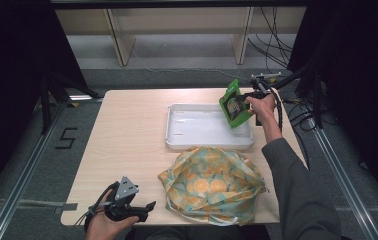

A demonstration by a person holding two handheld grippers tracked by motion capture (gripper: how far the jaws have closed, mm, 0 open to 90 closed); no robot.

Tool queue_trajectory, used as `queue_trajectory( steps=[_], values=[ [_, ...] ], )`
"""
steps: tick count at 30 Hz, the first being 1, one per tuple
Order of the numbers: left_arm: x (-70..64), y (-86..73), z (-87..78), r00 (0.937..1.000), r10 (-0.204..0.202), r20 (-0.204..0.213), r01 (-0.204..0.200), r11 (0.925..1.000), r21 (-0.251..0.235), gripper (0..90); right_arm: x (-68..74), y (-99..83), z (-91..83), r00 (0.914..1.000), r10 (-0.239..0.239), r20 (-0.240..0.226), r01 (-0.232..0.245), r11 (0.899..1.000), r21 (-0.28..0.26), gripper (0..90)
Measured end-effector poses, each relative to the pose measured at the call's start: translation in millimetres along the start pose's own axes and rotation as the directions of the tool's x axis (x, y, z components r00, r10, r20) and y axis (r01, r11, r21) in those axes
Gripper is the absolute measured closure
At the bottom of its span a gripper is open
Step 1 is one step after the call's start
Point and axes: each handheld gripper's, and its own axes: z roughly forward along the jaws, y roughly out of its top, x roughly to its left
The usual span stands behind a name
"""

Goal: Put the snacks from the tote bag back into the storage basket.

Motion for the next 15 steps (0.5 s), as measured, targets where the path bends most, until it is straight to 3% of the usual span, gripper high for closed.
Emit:
queue_trajectory(
  steps=[1,2,3,4,5,6,8,10,15],
  values=[
    [-0.2,0.1,-0.1,1.0,0.001,0.001,-0.001,1.0,0.0,21.0,-3.7,-0.3,3.4,0.9987,-0.05,0.014,0.05,0.998,-0.031,75.8],
    [2.3,1.0,-0.3,0.9993,0.038,-0.007,-0.038,0.9993,0.0,21.0,-5.6,-0.8,4.8,0.9976,-0.066,0.02,0.067,0.997,-0.034,75.8],
    [0.3,0.5,-0.4,0.9999,0.012,-0.001,-0.012,0.9999,-0.002,21.0,-3.4,-1.3,5.3,0.9999,-0.015,-0.005,0.014,1.0,-0.025,75.8],
    [1.6,0.8,-0.3,0.9996,0.028,-0.008,-0.028,0.9996,-0.001,21.0,-0.5,-1.2,4.3,0.9993,0.036,-0.003,-0.036,0.999,-0.001,75.8],
    [1.8,0.7,-0.3,0.9996,0.029,-0.008,-0.029,0.9996,-0.001,21.0,-2.2,-0.7,4.5,0.9998,0.008,0.018,-0.008,1.0,-0.001,75.8],
    [0.2,0.0,-0.6,1.0,0.007,-0.002,-0.007,1.0,0.003,21.0,-2.2,-1.0,5.7,0.9998,0.015,0.011,-0.015,1.0,-0.012,75.7],
    [0.0,0.1,0.1,0.9999,0.007,-0.008,-0.007,1.0,0.003,21.0,-6.0,-1.0,7.6,0.9991,-0.037,0.022,0.038,0.999,-0.02,75.7],
    [-1.1,0.1,0.2,1.0,0.007,0.001,-0.007,1.0,0.004,21.0,-6.6,-1.6,10.2,0.9997,-0.025,0.005,0.025,0.999,-0.038,75.6],
    [-0.7,0.4,-0.1,0.9999,0.014,0.001,-0.014,0.9999,0.005,21.1,-6.5,-1.5,10.6,0.9992,-0.036,0.019,0.036,0.999,-0.011,75.5]
  ],
)
